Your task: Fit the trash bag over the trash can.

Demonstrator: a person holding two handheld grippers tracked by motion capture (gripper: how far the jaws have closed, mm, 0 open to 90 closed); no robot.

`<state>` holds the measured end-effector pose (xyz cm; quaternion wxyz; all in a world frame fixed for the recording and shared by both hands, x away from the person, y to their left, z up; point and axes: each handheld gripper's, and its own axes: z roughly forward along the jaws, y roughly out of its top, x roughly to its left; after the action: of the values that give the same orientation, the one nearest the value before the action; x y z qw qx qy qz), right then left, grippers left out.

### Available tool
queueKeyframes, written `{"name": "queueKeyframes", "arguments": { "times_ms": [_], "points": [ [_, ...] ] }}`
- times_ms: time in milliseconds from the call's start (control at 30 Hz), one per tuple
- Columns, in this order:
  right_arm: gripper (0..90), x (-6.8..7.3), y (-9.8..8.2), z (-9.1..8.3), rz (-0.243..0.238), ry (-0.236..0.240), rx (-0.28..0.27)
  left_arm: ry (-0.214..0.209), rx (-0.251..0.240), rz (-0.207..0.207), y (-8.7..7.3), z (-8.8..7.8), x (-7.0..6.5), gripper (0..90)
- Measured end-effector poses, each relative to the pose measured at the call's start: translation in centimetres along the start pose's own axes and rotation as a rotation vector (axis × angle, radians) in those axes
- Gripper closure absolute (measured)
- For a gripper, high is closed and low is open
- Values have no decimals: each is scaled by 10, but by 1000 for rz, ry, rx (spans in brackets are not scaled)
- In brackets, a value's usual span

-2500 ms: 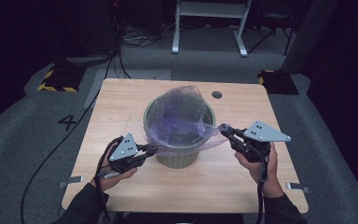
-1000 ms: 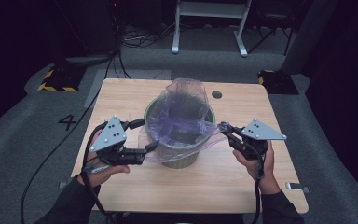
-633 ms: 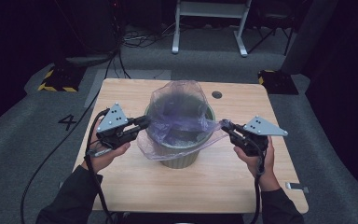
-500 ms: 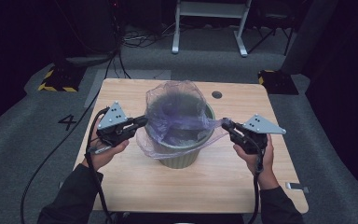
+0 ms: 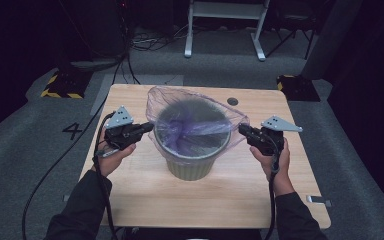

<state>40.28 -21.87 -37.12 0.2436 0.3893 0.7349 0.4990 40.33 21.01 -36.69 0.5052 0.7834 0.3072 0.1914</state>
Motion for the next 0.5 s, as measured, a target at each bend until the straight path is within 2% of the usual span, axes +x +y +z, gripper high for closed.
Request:
{"name": "queueKeyframes", "arguments": {
  "times_ms": [200,367,500],
  "points": [
    [811,-7,-4,10,27,4,34,-10,30,-36,-9,16,9,896],
    [786,-11,-7,18,37,4,58,-19,63,-30,-17,28,11,897],
    [730,-13,-12,24,41,0,85,-26,88,-44,-26,36,12,897]
  ]
}}
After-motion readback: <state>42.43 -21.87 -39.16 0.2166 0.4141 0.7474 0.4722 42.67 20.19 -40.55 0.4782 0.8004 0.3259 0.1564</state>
